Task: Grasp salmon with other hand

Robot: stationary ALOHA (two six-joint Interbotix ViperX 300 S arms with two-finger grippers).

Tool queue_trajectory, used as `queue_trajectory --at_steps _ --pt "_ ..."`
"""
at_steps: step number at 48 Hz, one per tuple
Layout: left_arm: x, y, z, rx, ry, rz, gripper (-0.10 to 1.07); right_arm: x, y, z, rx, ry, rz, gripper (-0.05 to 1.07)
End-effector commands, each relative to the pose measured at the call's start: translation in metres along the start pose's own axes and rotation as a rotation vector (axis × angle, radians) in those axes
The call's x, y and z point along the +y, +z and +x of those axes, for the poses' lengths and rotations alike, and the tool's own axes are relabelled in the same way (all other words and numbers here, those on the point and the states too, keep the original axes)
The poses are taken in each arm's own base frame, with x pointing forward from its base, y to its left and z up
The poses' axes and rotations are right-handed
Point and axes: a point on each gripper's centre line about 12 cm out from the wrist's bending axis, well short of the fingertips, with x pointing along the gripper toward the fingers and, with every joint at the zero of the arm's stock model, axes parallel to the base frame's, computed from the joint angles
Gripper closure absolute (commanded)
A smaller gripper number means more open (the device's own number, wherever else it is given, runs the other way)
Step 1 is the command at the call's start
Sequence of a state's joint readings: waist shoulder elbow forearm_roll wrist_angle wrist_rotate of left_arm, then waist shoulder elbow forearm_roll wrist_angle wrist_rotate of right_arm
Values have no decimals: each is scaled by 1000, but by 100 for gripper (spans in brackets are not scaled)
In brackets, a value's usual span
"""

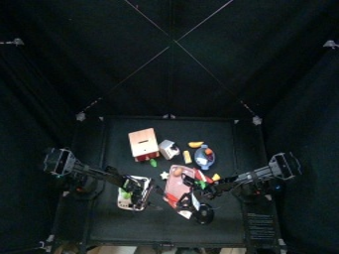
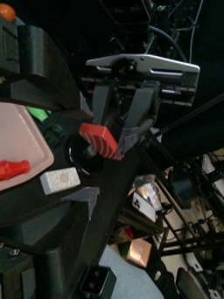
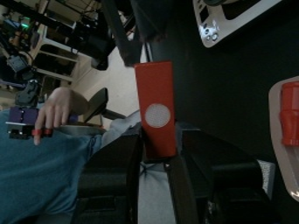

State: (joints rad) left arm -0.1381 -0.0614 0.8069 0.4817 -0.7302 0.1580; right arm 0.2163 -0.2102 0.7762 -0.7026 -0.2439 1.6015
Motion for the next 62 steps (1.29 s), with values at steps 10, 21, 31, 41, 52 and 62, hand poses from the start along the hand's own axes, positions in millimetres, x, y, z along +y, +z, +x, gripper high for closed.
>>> queue_trajectory --at_steps 10,21,31,41,52,62 --pt "16 -8 24 1 58 26 3 6 5 -2 -15 23 1 50" --pt "16 -7 23 -1 59 28 23 5 4 -1 -12 18 3 50" --pt "15 -7 22 0 54 37 47 2 4 -2 -12 12 6 50" --pt "12 -4 23 -8 40 61 51 -7 8 -4 -29 -10 44 50" --pt "13 -5 22 -5 42 60 52 -16 14 -5 -46 -47 44 48" --pt "13 -5 22 -5 44 58 52 -22 16 -7 -50 -123 17 32"
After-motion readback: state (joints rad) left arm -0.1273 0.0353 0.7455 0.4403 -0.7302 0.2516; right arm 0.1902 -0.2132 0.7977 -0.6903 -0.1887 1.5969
